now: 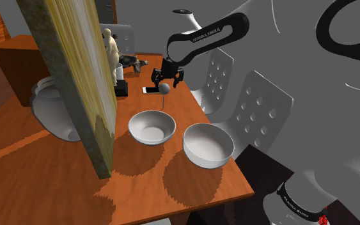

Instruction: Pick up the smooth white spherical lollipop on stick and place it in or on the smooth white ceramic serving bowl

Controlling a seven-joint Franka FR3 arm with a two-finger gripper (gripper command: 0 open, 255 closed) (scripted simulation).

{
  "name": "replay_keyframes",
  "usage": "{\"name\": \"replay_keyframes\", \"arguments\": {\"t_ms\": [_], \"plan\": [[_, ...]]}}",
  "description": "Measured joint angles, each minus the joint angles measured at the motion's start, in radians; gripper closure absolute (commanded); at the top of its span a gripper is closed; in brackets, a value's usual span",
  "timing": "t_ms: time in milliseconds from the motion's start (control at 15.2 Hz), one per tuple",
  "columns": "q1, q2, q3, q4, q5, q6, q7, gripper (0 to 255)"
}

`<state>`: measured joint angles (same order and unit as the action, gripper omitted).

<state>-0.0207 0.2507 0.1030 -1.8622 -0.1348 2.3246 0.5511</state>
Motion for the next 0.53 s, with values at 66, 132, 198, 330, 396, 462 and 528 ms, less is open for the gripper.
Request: {"name": "replay_keyframes", "arguments": {"t_ms": [66, 132, 198, 330, 396, 462, 528], "plan": [[0.000, 0.009, -0.001, -0.002, -0.002, 0.010, 0.002, 0], [0.001, 0.018, -0.002, -0.001, -0.004, 0.019, 0.004, 0], [0.001, 0.024, -0.002, -0.006, -0.006, 0.031, 0.005, 0], [0.000, 0.035, -0.004, -0.008, -0.008, 0.044, 0.005, 0], [0.000, 0.037, -0.004, -0.009, -0.009, 0.046, 0.006, 0], [0.000, 0.037, -0.004, -0.009, -0.009, 0.047, 0.006, 0], [0.001, 0.038, -0.004, -0.009, -0.009, 0.047, 0.007, 0]]}}
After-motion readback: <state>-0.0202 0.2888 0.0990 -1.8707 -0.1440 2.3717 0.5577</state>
